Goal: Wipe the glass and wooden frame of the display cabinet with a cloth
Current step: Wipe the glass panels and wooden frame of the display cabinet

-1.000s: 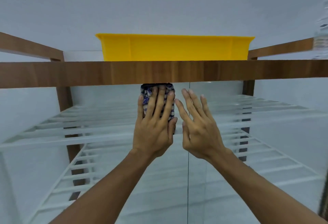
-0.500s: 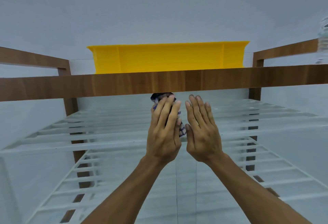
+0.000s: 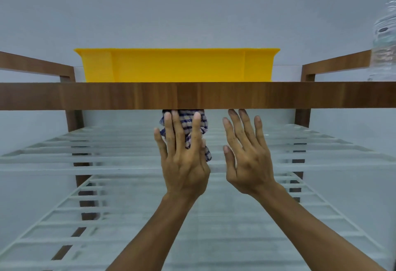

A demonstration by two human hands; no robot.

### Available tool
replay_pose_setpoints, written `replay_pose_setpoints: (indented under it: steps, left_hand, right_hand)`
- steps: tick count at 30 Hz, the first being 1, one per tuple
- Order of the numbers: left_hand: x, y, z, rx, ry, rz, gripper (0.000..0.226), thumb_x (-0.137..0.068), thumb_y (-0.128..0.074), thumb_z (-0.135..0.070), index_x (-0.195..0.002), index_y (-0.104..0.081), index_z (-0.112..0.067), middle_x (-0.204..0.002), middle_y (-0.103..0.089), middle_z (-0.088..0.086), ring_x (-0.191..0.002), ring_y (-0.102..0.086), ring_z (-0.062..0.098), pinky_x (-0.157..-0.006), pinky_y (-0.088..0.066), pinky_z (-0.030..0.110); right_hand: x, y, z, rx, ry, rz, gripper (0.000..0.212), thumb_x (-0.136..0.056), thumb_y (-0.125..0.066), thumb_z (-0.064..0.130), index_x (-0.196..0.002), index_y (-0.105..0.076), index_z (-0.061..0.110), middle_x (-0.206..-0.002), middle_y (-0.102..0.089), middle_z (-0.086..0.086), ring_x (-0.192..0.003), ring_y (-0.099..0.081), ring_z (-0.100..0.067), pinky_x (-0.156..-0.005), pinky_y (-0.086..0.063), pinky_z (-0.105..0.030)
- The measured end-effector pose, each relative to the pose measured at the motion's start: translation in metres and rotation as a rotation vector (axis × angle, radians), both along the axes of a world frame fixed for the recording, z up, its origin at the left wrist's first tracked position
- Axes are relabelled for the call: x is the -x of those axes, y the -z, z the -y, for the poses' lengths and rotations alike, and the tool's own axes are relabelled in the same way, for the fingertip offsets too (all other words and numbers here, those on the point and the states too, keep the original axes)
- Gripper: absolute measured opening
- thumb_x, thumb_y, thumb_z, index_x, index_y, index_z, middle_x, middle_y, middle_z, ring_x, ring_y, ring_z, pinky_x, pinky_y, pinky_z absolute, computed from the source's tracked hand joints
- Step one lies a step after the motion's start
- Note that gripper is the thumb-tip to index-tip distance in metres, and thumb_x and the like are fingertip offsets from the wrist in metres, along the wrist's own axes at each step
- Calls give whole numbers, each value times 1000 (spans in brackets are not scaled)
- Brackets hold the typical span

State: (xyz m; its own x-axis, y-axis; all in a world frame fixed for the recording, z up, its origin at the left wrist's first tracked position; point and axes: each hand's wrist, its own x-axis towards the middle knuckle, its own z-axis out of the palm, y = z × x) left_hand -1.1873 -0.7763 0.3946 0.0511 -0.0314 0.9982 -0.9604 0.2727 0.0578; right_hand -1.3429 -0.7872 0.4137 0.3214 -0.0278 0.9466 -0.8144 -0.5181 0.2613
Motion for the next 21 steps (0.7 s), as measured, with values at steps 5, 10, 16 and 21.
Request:
replay_pose_setpoints:
  steps: [5,10,16,21]
  left_hand:
    - [41,11,-4,-104,-7,128,62,-108,-31,-38,-161,-23,-6,-169,-11,19,-159,4,30,-128,0,57]
    - [62,-2,2,-52,-58,-30,61,-106,-37,-28,-159,-26,-1,-168,-16,22,-159,-7,34,-127,-5,59]
    - [94,13,3,-110,-3,308,64,-105,-42,-30,-161,-21,-8,-169,-20,18,-159,-10,31,-128,-6,56]
    - [146,-5,4,-114,20,43,69,-104,-36,-38,-161,-23,-1,-169,-17,23,-158,-10,38,-127,-3,60]
  right_hand:
    - [30,4,-2,-11,-63,-2,55,-97,-43,12,-148,-41,-5,-159,-34,-24,-153,-26,-37,-124,-18,-59]
    - [84,7,1,-46,47,-7,56,-101,-42,23,-155,-36,8,-165,-23,-18,-156,-16,-33,-125,-8,-60]
    - [130,7,6,-61,122,40,58,-101,-38,28,-157,-34,10,-166,-21,-18,-157,-12,-32,-126,-4,-58]
    - [148,6,7,-63,114,66,57,-103,-32,29,-156,-34,8,-166,-22,-19,-157,-12,-32,-126,-2,-57]
